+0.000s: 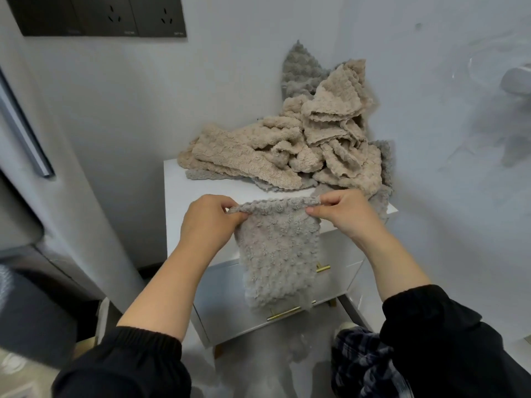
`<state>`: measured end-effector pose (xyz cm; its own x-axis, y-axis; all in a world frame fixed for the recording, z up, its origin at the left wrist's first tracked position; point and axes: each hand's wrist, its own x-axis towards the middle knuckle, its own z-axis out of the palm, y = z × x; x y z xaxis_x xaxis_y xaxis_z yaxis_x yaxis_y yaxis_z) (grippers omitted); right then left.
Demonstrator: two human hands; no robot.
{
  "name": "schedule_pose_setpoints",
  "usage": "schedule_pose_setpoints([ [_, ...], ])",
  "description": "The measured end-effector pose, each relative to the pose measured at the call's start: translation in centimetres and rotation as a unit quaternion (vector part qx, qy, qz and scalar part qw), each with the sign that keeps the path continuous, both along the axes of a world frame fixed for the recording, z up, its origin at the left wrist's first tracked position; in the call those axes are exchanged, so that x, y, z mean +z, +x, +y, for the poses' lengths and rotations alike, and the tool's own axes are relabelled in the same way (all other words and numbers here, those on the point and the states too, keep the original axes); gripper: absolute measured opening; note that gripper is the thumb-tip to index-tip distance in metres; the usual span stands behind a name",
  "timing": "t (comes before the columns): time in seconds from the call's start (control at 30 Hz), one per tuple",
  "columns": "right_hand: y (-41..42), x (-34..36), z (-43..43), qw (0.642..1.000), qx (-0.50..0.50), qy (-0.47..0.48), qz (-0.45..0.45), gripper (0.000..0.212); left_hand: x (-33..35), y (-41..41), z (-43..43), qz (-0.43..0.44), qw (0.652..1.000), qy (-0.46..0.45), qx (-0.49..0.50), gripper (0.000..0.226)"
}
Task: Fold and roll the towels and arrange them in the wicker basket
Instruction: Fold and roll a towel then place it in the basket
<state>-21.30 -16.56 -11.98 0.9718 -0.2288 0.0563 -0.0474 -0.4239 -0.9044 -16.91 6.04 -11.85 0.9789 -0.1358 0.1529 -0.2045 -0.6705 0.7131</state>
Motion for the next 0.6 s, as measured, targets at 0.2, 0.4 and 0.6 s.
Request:
schedule_pose_setpoints([
  [0.2, 1.2, -0.1, 0.1, 0.995, -0.022, 0.075, 0.056, 0.029, -0.5, 0.7, -1.1, 0.113, 0.983, -0.144, 0.02, 0.012],
  [0.4, 2.8, -0.2, 0.3, 0.98, -0.011, 0.187, 0.067, 0.015, -1.0, 2.2, -1.7, 0.054, 0.98, -0.19, 0.018, 0.018],
  [0.6, 4.3, -0.5, 0.3, 0.949, -0.016, 0.305, 0.071, 0.029, -0.9, 3.1, -2.0, 0.143, 0.916, -0.372, 0.045, 0.018],
])
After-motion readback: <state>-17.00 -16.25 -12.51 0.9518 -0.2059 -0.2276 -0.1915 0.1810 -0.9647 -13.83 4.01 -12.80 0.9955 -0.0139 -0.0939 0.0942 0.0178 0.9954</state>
